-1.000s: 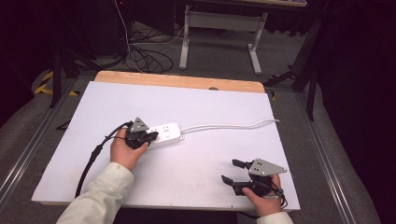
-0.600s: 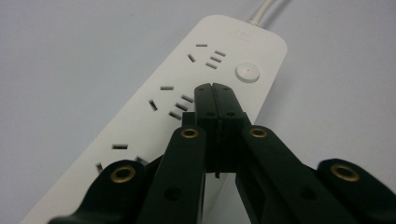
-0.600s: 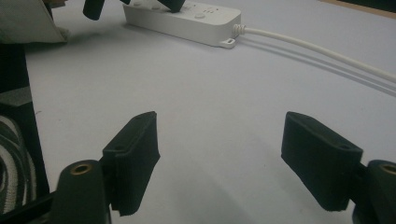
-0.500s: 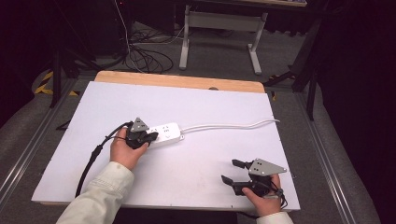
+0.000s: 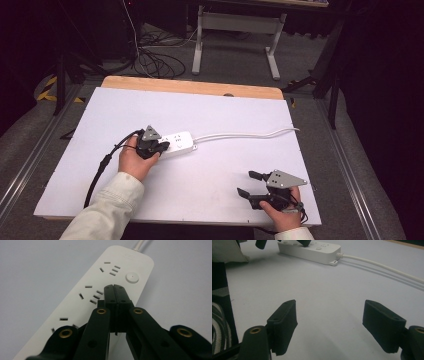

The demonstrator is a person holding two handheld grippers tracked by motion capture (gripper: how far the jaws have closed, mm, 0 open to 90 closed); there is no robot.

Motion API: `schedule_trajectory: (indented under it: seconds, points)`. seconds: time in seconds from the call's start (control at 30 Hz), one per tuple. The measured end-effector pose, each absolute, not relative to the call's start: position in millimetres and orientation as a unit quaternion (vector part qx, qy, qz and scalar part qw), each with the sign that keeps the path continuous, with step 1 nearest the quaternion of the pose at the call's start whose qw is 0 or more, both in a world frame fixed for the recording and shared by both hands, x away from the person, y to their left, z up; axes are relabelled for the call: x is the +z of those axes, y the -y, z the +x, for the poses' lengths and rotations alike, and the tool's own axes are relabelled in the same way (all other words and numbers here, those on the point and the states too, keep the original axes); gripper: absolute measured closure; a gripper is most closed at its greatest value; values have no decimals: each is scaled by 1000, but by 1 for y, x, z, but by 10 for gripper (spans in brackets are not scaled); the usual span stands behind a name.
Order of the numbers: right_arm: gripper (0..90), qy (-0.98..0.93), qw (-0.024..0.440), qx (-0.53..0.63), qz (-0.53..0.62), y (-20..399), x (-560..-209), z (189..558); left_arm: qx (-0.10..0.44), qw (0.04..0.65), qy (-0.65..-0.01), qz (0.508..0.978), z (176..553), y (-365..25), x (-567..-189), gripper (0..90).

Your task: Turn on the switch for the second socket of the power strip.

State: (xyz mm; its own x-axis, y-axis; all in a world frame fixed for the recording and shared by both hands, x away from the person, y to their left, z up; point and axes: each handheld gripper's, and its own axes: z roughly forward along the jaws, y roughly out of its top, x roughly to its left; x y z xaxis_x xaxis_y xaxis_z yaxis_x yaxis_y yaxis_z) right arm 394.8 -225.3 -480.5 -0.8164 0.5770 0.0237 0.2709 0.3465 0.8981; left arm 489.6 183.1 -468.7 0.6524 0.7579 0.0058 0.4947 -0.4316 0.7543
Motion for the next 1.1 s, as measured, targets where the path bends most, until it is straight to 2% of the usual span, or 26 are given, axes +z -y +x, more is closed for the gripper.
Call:
schedule_trajectory:
  seconds: [0.8, 1.1]
  points:
    - [280, -806, 150, 508, 263, 226, -480, 394, 164, 352, -375, 842, 493, -179, -464, 900]
    - [280, -807, 152, 506, 265, 227, -481, 395, 162, 391, -378, 823, 490, -188, -459, 900]
